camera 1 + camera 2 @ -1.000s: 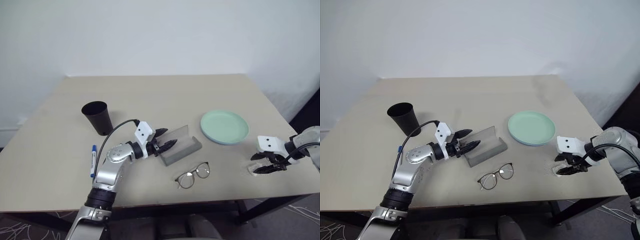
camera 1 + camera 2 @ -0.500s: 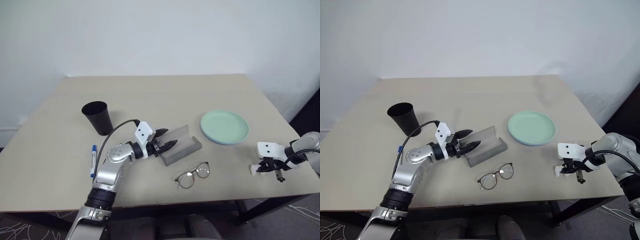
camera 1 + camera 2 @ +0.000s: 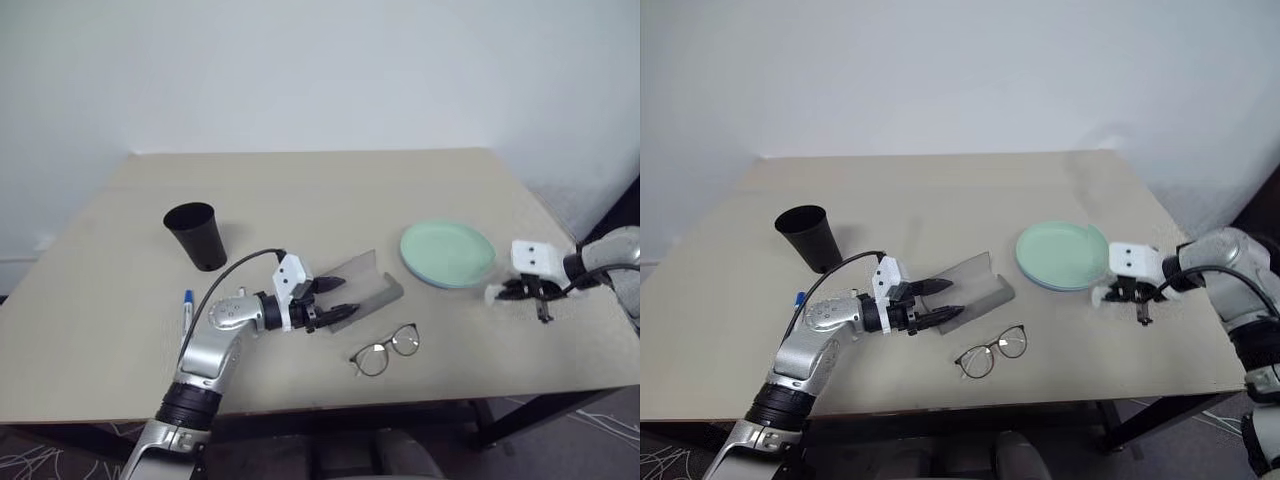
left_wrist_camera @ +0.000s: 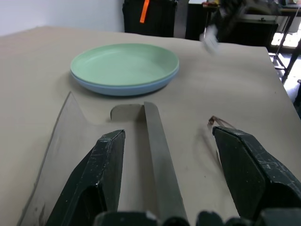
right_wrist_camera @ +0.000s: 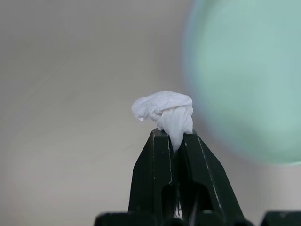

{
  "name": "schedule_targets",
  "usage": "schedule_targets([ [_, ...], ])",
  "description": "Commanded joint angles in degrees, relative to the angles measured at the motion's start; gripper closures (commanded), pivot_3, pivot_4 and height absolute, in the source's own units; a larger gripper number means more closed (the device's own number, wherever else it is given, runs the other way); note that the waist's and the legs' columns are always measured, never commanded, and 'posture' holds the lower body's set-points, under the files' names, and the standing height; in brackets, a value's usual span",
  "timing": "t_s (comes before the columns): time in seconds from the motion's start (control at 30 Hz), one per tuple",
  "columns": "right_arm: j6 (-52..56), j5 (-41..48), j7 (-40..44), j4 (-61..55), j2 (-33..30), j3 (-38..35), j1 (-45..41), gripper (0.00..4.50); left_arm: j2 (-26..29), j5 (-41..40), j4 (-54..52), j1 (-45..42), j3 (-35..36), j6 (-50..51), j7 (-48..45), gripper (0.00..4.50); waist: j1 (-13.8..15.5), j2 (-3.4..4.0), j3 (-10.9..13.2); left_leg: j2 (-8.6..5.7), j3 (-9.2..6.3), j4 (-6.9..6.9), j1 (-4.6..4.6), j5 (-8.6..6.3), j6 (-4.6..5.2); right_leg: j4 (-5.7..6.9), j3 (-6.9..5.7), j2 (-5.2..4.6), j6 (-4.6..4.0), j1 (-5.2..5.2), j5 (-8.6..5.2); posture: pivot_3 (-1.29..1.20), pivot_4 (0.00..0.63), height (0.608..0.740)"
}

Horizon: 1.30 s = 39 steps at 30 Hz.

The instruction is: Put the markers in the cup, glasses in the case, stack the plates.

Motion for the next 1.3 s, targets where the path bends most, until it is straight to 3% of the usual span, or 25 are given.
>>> schedule_targets([
  [0.03,-0.6,0.2,-5.6,3.5,2.6,-2.7,-4.7,4.48,-0.4,0.1,-1.8,-1.2,0.0,-1.1,0.7,1.36,0.0,0.00,0.0,-0.01,0.00,0.00,-0.01,0.00,0.00,0.00,0.00,-0.01,0.00,0.00,0.00,0.00,0.000,0.739],
  [0.17,-5.3,-4.3,-14.7,11.7,6.5,-0.9,-8.2,4.48,-1.2,0.8,-0.7,-1.9,0.2,-2.1,2.3,1.36,0.0,-0.01,0.0,-0.03,-0.01,0.00,-0.01,0.00,0.01,0.00,0.00,-0.07,0.01,0.01,0.02,0.00,0.000,0.739],
  [0.43,-6.6,-7.0,-21.7,25.7,13.8,0.5,-12.2,4.48,-1.8,1.3,0.2,-2.5,0.2,-3.1,3.4,1.36,-0.2,0.02,0.0,-0.09,0.00,-0.01,-0.04,-0.02,0.05,0.00,0.00,-0.16,0.17,0.02,0.13,0.00,0.000,0.739],
  [0.6,-7.0,-6.7,-22.2,30.7,15.3,-0.2,-14.1,3.19,-1.7,1.3,0.0,-2.4,0.3,-3.3,3.8,1.36,-0.2,0.03,0.0,-0.17,0.01,0.00,-0.03,0.02,0.13,-0.01,0.00,-0.27,0.27,0.04,0.19,0.00,0.000,0.739],
  [0.9,-6.7,-4.8,-16.2,27.0,14.6,-0.8,-12.4,0.25,-1.9,1.3,0.3,-2.6,0.4,-3.6,4.5,1.36,-0.3,0.04,0.0,-0.21,0.01,0.00,-0.03,0.06,0.20,0.00,0.00,-0.30,0.35,0.05,0.23,0.00,0.000,0.739],
  [1.1,-6.5,-1.6,-15.7,20.2,14.2,-4.2,-11.1,0.25,-2.4,1.7,1.6,-3.3,1.3,-4.8,6.3,1.36,-0.3,0.05,0.0,-0.24,-0.01,0.00,-0.04,0.07,0.22,0.00,-0.01,-0.35,0.37,0.06,0.24,0.00,0.000,0.739],
  [1.3,0.3,8.3,-2.5,-0.7,10.4,-6.2,-2.9,0.25,-2.0,1.4,2.7,-3.9,2.3,-5.6,6.8,1.36,-0.2,0.05,0.0,-0.25,-0.14,0.00,-0.07,0.07,0.23,-0.01,-0.11,-0.38,0.41,0.07,0.24,0.00,0.000,0.739],
])
